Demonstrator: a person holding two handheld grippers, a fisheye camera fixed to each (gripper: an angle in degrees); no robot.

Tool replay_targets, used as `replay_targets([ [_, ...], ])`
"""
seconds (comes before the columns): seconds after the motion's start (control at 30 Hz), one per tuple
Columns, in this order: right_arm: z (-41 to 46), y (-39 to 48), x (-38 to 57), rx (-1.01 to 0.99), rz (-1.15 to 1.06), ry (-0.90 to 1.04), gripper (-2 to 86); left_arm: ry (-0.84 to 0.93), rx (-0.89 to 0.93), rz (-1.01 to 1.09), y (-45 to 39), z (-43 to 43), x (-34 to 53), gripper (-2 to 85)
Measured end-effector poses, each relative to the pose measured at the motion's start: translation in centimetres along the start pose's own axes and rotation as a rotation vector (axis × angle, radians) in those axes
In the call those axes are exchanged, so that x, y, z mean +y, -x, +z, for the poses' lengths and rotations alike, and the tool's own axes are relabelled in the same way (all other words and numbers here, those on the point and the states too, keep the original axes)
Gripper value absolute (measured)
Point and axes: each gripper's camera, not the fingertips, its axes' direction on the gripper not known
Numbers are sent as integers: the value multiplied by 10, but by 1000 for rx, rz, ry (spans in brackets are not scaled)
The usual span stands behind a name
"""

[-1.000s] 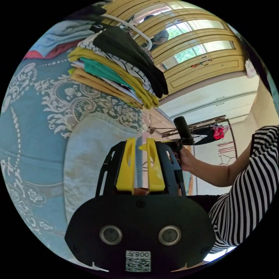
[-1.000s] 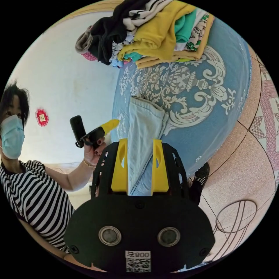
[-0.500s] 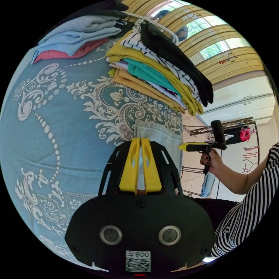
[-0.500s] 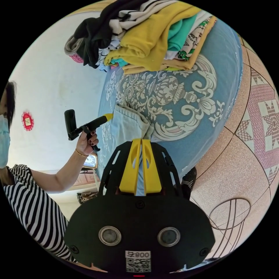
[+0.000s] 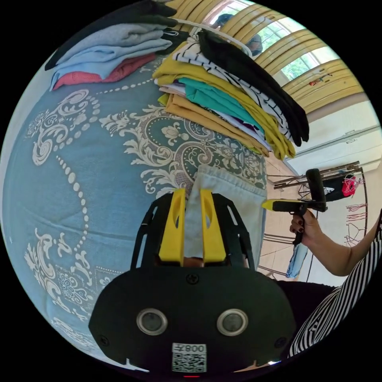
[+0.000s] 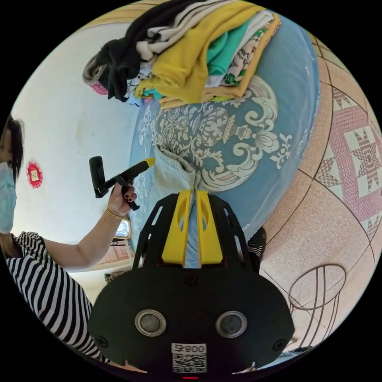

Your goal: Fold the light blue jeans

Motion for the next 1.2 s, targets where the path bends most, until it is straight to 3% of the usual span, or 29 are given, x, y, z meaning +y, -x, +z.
replay_targets([
  [0.1, -4, 12, 5, 32, -20, -29, 73, -13, 80, -21, 3, -6, -9, 73],
  [0.37, 10, 26, 12, -44, -17, 24, 42, -12, 286, -60, 5, -33, -33, 33],
  [0.53, -6, 57, 29, -36, -107, -18, 34, -145, 269, 6, -13, -94, -45, 25],
  [0.8, 11, 51, 50, -27, -25, -7, 33, -45, 149, 23, -37, -108, -82, 37],
  [1.07, -2, 82, 82, 31, -38, -20, 39, -282, 140, -240, -52, -230, -41, 58],
  [1.2, -10, 109, 102, 86, -93, -1, 34, -208, 107, -396, -67, -277, 18, 51],
])
